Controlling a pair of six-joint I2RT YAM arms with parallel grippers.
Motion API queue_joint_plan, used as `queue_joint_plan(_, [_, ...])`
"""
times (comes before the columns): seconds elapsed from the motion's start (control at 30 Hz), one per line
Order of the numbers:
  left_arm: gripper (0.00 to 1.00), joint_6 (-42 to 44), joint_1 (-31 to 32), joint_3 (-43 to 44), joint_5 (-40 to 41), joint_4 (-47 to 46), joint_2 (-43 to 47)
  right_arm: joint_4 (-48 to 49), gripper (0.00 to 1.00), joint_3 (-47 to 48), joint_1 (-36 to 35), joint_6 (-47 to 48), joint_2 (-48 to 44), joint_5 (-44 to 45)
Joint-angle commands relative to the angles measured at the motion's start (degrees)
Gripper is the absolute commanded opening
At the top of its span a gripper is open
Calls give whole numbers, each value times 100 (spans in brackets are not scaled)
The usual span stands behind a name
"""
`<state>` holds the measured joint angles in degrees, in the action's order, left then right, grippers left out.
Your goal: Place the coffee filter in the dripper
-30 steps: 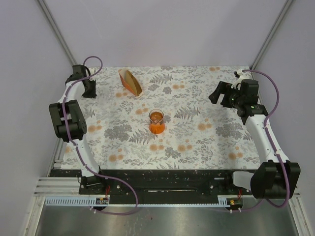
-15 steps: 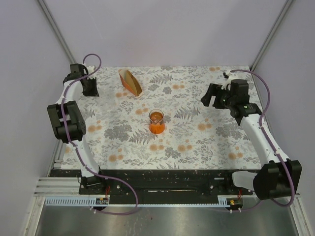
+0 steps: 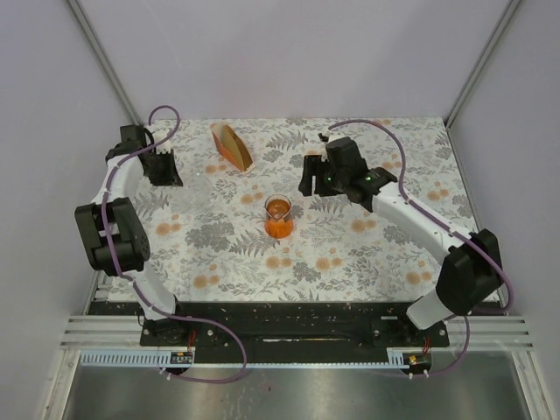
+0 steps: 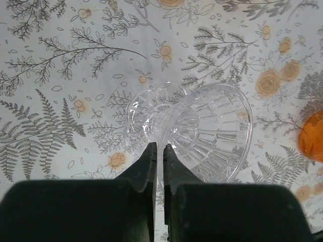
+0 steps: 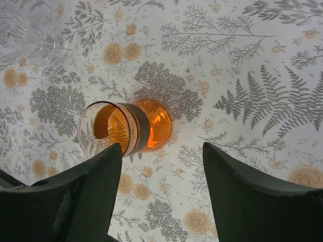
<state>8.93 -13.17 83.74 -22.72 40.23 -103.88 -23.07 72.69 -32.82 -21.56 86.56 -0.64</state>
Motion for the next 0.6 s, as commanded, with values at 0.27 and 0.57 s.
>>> queue_joint_plan(0.27, [0, -40, -45, -350, -549, -200, 816, -399, 66, 1019, -594, -155, 1002, -234])
queue_joint_plan(0.57, [0, -76, -45, -376, -786, -130, 1132, -1287, 54, 1581, -796, 248, 1661, -182])
